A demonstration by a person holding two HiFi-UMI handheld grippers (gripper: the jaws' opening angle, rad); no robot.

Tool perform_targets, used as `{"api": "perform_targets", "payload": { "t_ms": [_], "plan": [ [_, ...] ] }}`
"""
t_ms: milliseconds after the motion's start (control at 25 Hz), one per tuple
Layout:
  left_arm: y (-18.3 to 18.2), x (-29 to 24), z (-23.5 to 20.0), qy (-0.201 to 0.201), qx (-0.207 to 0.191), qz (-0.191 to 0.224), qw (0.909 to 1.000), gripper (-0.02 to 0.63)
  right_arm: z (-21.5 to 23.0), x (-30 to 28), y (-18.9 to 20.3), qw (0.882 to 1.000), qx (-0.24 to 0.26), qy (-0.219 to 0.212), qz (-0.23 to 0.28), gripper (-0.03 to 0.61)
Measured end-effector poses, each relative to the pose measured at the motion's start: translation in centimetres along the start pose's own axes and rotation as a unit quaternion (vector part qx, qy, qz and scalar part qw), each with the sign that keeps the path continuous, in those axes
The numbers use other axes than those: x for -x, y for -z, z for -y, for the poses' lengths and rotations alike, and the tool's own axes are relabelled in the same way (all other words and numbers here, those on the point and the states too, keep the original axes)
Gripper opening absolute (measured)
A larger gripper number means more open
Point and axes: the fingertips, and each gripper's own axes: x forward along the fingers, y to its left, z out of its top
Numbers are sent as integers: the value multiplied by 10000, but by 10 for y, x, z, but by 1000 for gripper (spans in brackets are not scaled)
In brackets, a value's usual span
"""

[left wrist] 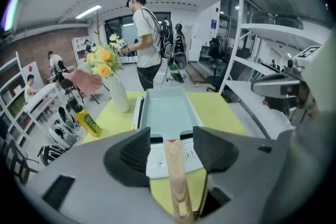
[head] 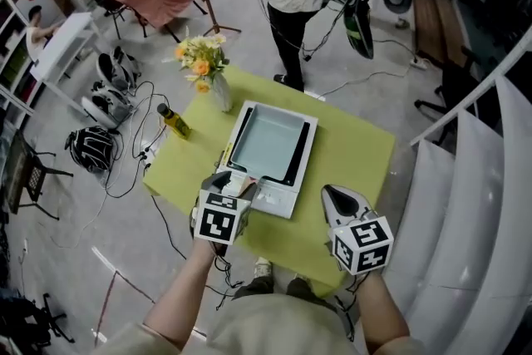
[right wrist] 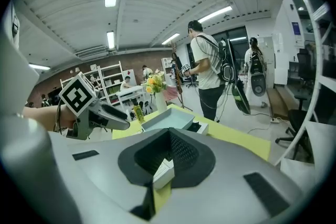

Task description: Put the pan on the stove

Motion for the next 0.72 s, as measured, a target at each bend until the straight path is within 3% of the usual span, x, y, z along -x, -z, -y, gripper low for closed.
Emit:
{"api": "perform_targets", "payload": {
  "t_ms": [360, 720],
  "plan": [
    [-59, 81, 7, -185, -487, 1091, 9927, 182, -29, 47, -66, 9956, 495, 20, 798, 6],
    [-94, 165, 23, -272, -798, 2016, 9758, 139, -68, 111, -128, 9805, 914, -124, 1736, 6]
  ]
}}
